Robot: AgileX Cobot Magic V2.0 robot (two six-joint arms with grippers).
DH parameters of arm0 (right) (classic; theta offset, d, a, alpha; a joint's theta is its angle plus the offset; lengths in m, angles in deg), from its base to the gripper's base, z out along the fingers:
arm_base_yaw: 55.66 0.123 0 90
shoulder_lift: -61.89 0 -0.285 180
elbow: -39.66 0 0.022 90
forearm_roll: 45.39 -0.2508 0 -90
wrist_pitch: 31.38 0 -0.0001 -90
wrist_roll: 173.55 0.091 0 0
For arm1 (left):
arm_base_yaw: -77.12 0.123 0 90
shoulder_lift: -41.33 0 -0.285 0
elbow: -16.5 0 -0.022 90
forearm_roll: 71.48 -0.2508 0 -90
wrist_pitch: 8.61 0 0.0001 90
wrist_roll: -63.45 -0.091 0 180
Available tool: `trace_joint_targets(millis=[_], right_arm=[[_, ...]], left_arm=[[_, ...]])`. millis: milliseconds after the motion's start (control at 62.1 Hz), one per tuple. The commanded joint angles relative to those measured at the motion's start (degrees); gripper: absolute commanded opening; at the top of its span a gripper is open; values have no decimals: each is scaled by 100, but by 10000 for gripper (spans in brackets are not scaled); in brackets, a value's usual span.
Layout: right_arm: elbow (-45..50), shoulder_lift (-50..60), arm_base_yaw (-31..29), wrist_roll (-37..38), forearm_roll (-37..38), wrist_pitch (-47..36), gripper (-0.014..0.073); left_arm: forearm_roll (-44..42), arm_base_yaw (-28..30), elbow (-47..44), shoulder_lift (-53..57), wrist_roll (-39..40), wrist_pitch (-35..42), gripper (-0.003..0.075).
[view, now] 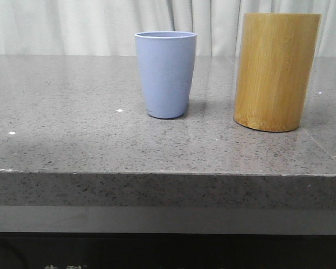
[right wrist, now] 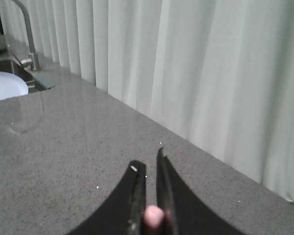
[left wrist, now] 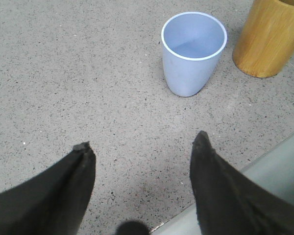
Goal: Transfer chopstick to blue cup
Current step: 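Grasp the pink chopstick with the right gripper and lift it over the blue cup, then lower the pink chopstick into the blue cup and open the right gripper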
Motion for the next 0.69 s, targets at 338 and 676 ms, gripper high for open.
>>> trace_joint_targets(millis=[338,676], right_arm=[[-100,-848,51,-148,-133,-195,-19],[-100,-1039,45,-143,-138,-29,239]], left_arm=[[3,11,135,47,49,525,422],[3,11,135,47,49,525,422]])
